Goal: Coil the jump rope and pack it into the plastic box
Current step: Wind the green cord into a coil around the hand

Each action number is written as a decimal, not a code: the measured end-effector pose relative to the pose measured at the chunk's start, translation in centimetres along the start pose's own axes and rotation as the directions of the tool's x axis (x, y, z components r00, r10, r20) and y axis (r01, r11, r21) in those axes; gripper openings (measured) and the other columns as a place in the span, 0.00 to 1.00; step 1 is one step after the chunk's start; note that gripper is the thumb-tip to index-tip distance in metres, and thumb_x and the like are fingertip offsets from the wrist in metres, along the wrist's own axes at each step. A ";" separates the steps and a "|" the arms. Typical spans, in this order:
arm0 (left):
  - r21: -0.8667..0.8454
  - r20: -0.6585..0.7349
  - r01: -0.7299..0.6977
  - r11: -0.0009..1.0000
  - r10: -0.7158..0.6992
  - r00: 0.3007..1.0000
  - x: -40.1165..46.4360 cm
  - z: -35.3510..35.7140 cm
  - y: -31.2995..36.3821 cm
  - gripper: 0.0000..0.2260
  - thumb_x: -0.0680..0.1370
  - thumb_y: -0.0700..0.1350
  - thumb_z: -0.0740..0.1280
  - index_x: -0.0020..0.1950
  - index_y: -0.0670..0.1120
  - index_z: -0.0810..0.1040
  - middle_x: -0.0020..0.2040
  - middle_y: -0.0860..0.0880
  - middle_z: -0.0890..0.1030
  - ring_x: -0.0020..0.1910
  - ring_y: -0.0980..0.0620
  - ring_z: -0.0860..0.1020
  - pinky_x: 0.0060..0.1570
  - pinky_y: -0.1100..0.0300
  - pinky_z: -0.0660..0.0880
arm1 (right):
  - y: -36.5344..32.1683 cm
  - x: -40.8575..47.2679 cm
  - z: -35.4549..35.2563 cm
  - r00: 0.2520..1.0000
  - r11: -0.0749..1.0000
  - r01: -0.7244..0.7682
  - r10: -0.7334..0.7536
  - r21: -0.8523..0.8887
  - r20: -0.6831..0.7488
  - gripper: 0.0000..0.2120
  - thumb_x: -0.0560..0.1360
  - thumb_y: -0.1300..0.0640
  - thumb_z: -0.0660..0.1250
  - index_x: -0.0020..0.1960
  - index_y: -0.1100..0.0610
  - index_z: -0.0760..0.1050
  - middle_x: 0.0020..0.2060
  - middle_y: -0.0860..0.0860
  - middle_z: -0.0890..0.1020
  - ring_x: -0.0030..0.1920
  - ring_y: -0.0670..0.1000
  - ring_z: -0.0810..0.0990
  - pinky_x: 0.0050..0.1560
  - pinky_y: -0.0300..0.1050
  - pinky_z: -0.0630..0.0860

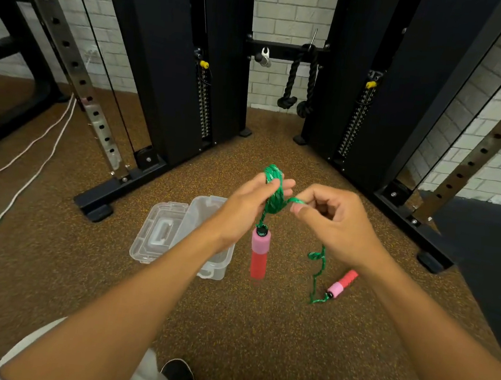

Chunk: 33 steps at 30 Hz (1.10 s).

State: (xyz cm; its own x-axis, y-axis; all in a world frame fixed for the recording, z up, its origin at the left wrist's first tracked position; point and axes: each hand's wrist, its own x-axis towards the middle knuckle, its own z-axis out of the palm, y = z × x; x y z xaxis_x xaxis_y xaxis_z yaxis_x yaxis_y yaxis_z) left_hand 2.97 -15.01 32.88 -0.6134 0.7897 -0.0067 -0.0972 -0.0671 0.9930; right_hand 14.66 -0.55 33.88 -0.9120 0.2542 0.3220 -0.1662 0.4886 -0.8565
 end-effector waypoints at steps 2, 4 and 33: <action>0.083 0.053 0.010 0.996 -0.014 0.998 -0.2 0.3 -0.4 0.13 0.83 0.53 0.58 0.64 0.56 0.77 0.68 0.54 0.79 0.71 0.55 0.74 0.77 0.48 0.63 | 0.0 0.2 -0.6 1.000 1.000 -0.002 0.001 -0.017 -0.029 0.06 0.79 0.64 0.70 0.44 0.61 0.82 0.31 0.39 0.81 0.33 0.38 0.76 0.36 0.35 0.70; 0.206 0.078 -0.001 0.979 -0.016 0.997 -0.4 0.2 -0.5 0.15 0.80 0.59 0.61 0.65 0.59 0.77 0.68 0.55 0.79 0.72 0.55 0.73 0.76 0.44 0.62 | 0.1 0.4 -0.9 0.998 0.998 0.007 -0.010 -0.060 -0.056 0.05 0.80 0.59 0.70 0.46 0.57 0.84 0.35 0.46 0.84 0.34 0.47 0.79 0.37 0.52 0.75; -0.188 0.204 0.144 0.972 -0.105 0.973 -0.5 0.7 0.2 0.16 0.86 0.42 0.55 0.65 0.34 0.76 0.55 0.38 0.84 0.51 0.47 0.83 0.60 0.54 0.78 | 4.2 0.5 0.9 0.971 0.974 -0.201 0.184 -0.108 -0.150 0.16 0.84 0.54 0.62 0.40 0.48 0.79 0.34 0.53 0.81 0.33 0.58 0.73 0.35 0.53 0.71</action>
State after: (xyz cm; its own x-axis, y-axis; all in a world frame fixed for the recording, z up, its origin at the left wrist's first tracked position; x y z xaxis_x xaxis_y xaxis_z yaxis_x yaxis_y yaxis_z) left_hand 3.82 -14.99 33.21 -0.4273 0.9000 -0.0868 -0.3302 -0.0659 0.9416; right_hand 13.14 0.87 30.09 -0.8601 0.4623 0.2156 0.0624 0.5149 -0.8550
